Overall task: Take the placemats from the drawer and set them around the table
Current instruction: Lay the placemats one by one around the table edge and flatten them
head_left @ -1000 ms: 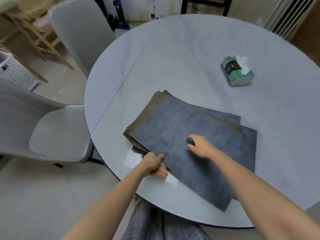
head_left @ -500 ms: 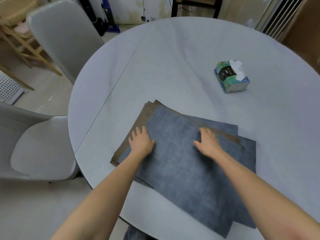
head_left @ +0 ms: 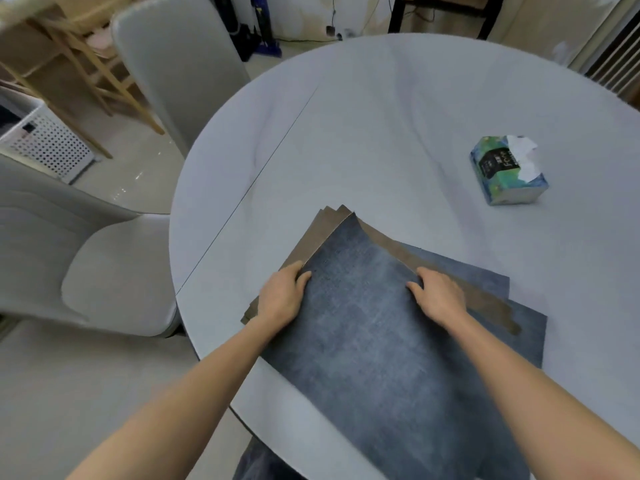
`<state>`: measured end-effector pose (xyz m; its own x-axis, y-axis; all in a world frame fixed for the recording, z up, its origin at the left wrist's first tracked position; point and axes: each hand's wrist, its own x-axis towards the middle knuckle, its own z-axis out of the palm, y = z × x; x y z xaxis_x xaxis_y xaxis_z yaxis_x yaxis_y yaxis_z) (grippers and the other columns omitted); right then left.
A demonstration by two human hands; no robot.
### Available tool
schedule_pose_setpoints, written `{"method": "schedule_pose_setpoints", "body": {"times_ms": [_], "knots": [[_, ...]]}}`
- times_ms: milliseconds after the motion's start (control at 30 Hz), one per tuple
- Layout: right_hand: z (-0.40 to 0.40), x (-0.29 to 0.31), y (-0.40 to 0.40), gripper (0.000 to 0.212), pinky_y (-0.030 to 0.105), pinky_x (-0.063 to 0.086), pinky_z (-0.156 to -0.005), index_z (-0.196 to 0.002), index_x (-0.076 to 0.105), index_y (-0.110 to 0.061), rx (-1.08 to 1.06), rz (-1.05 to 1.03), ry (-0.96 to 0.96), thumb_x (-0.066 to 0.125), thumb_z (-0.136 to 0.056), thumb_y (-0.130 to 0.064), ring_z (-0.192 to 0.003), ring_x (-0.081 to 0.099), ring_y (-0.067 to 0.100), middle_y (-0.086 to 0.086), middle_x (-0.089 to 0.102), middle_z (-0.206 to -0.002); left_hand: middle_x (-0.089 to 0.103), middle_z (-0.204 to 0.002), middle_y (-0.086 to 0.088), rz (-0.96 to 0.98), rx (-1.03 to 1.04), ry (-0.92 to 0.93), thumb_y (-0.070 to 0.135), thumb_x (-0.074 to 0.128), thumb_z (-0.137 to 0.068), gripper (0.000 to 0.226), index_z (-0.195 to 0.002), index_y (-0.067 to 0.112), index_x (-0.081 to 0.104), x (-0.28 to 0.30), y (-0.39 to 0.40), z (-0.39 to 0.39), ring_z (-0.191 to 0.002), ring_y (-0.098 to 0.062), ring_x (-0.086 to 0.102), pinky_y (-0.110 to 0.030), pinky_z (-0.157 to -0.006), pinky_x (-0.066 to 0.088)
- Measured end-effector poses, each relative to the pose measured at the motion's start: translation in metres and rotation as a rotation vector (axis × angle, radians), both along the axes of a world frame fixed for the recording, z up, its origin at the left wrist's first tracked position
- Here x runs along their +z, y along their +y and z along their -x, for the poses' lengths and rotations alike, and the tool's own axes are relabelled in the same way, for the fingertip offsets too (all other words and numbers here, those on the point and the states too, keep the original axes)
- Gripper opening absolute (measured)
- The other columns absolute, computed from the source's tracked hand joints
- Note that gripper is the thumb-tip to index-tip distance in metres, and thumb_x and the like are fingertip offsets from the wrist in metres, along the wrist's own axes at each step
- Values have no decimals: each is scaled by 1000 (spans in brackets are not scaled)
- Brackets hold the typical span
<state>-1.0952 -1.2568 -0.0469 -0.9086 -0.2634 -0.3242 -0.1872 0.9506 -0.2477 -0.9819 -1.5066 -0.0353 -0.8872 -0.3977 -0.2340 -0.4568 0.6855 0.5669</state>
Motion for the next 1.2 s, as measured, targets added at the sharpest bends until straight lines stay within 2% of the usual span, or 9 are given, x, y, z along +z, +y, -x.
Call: {"method": "schedule_pose_setpoints", "body": {"times_ms": [100,300,467,600,700,800,900,1033,1200], "knots": [[-2,17,-26,21,34,35,-61,-85,43,-16,42,37,85,43,-98,-34,-89,61,34,11,65,-92,62,-84,0,94,9,18,33,37,-102,26,-85,16,49,18,-26,15,-82,-25,55,-33,-66,37],[-9,33,-97,18,35,34,-59,-91,46,-14,-3,125,185,41,-99,-30,-81,60,37,14,64,-85,65,-91,-8,237,-73,64,32,31,-102,26,-92,14,46,36,-88,46,-83,-34,59,-35,-66,40],[-11,36,-174,18,34,33,-59,-93,47,-14,-133,130,227,40,-99,-29,-80,60,36,14,65,-85,65,-96,-12,200,-148,92,26,29,-102,25,-99,10,48,34,-173,64,-84,-34,59,-37,-70,43],[-18,51,-247,19,33,32,-60,-102,50,-12,-243,138,233,38,-100,-27,-82,60,36,14,65,-87,64,-99,-15,179,-206,102,21,29,-101,22,-102,9,48,47,-244,77,-86,-35,58,-34,-68,35],[-22,60,-289,17,33,31,-59,-94,47,-10,-324,172,212,37,-100,-23,-79,59,36,13,62,-83,64,-98,-16,186,-261,113,20,28,-101,22,-102,8,47,59,-278,92,-79,-33,53,-35,-68,35],[-28,61,-305,5,35,36,-60,-94,46,-10,-370,240,161,45,-95,-15,-80,58,36,14,62,-82,64,-98,-16,195,-304,124,20,28,-102,24,-104,7,48,64,-295,105,-76,-30,50,-34,-67,34],[-30,59,-304,3,34,38,-64,-93,49,-9,-395,257,115,50,-91,-10,-85,59,37,17,64,-86,64,-101,-15,204,-311,122,21,28,-102,24,-104,7,48,62,-305,114,-85,-34,56,-34,-68,35],[-19,54,-314,9,37,35,-64,-92,45,-9,-411,172,184,44,-96,-17,-86,58,42,20,64,-91,65,-97,-11,189,-305,188,22,27,-102,26,-99,9,50,64,-313,130,-80,-31,55,-34,-67,36],[-1,50,-344,10,37,31,-63,-90,40,-9,-492,208,250,40,-98,-15,-81,55,39,17,60,-85,65,-100,-8,183,-298,295,21,33,-101,23,-103,13,55,74,-319,167,-89,-30,57,-34,-69,39]]}}
